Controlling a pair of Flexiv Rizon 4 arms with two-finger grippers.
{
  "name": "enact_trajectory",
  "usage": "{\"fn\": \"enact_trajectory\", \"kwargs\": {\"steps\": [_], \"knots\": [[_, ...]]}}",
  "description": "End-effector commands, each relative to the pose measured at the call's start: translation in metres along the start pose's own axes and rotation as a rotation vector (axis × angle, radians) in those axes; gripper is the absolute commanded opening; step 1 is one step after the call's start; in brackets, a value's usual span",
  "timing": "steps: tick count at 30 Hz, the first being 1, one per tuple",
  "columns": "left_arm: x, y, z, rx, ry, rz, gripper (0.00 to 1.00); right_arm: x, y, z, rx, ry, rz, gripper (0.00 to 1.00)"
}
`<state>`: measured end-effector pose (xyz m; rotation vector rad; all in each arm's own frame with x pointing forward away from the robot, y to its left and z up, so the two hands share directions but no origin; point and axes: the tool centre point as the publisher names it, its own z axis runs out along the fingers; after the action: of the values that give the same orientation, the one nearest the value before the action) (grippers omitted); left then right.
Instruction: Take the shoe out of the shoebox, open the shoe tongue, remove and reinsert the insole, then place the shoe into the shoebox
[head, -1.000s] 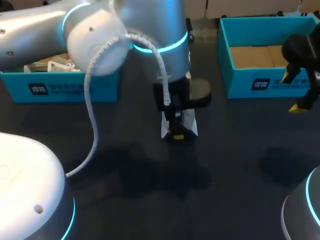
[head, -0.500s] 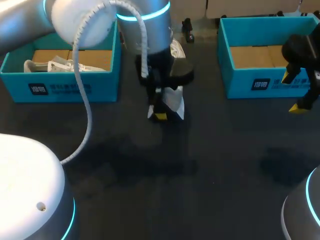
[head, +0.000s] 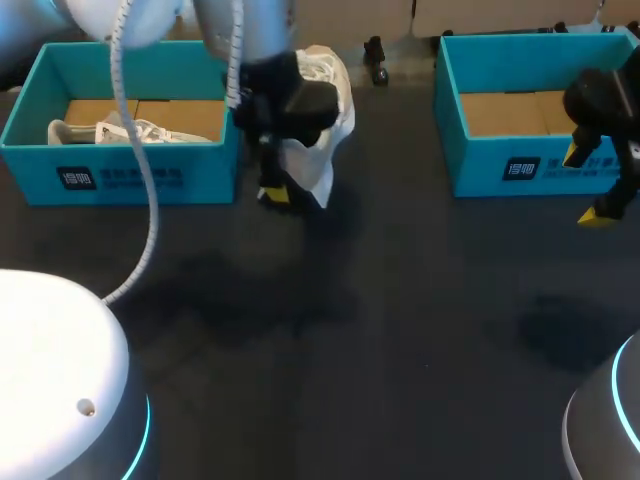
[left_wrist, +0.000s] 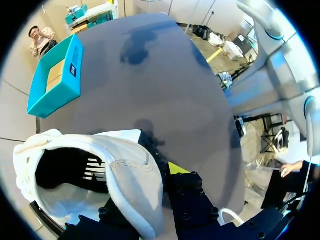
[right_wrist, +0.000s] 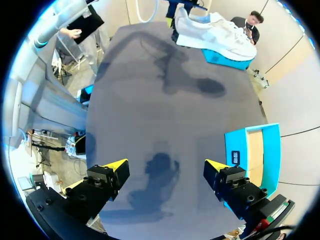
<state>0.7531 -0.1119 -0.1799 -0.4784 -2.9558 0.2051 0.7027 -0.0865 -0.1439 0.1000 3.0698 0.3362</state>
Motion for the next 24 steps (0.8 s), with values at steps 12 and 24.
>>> {"fn": "enact_trajectory", "kwargs": {"steps": [12,24], "knots": [[-0.022,0.091,-0.016,0.013,-0.026,0.019,0.0,-0.001,0.001,0.0,0.002,0.003,0.001,1.0],[-0.044,0.166,-0.026,0.009,-0.053,-0.041,0.0,-0.001,0.001,0.0,0.002,0.003,0.001,1.0]]}}
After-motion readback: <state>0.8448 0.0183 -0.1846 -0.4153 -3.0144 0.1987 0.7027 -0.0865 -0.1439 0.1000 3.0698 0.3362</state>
